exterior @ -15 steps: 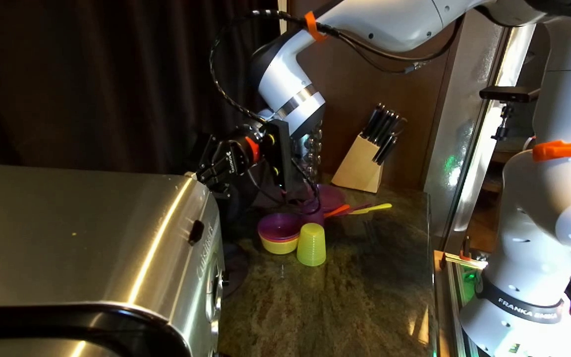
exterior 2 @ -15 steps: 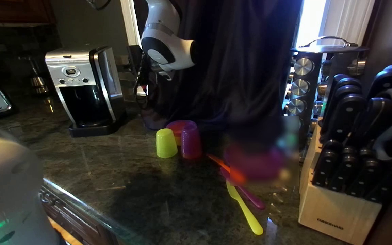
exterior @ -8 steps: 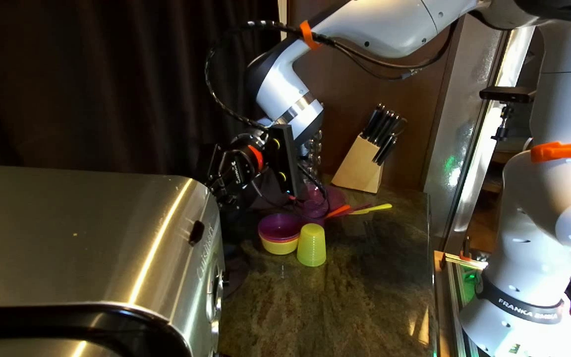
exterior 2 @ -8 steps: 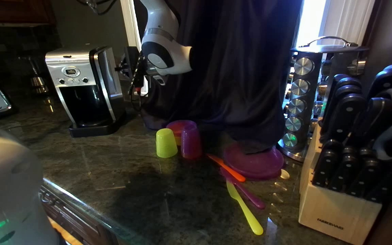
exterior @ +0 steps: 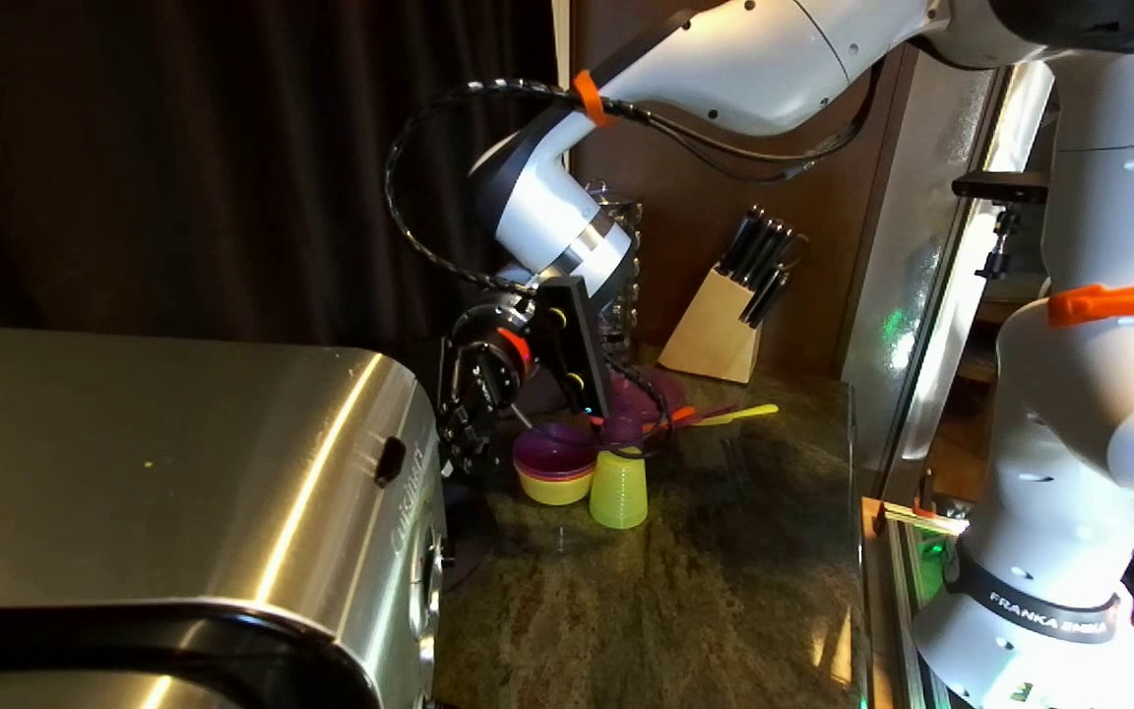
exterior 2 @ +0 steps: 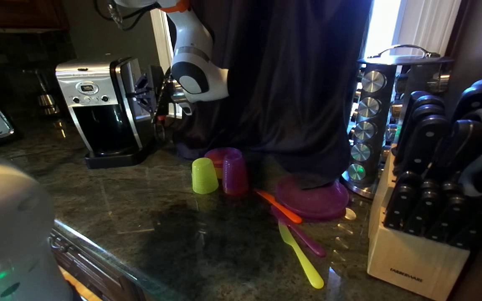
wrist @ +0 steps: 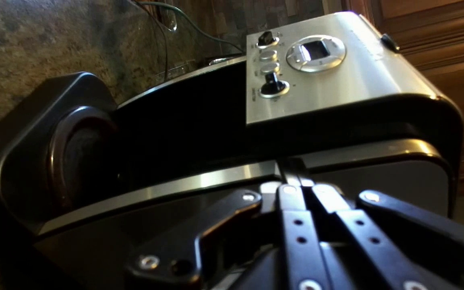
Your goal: Move the machine to the left
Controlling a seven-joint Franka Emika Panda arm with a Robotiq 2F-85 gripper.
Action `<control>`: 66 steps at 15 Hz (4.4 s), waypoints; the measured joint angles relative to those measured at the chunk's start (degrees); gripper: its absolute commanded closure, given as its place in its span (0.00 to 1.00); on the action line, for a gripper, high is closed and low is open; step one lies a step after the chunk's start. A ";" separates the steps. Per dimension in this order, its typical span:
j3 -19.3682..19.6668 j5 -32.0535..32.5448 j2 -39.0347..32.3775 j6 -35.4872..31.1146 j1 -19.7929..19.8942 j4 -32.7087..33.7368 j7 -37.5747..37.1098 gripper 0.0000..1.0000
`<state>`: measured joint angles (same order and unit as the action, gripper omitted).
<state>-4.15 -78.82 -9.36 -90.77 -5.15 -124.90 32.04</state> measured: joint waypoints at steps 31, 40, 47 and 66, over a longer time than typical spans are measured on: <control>-7.00 -7.27 -8.73 3.53 -8.17 2.00 10.34 1.00; -7.80 -8.00 -11.18 3.48 -10.60 4.61 12.53 1.00; -6.99 -7.59 -6.65 2.86 -10.09 -0.36 5.34 1.00; -11.90 -12.88 3.79 3.22 -12.30 -9.73 2.13 1.00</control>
<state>-16.05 -91.70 -5.57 -87.55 -17.44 -134.62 34.18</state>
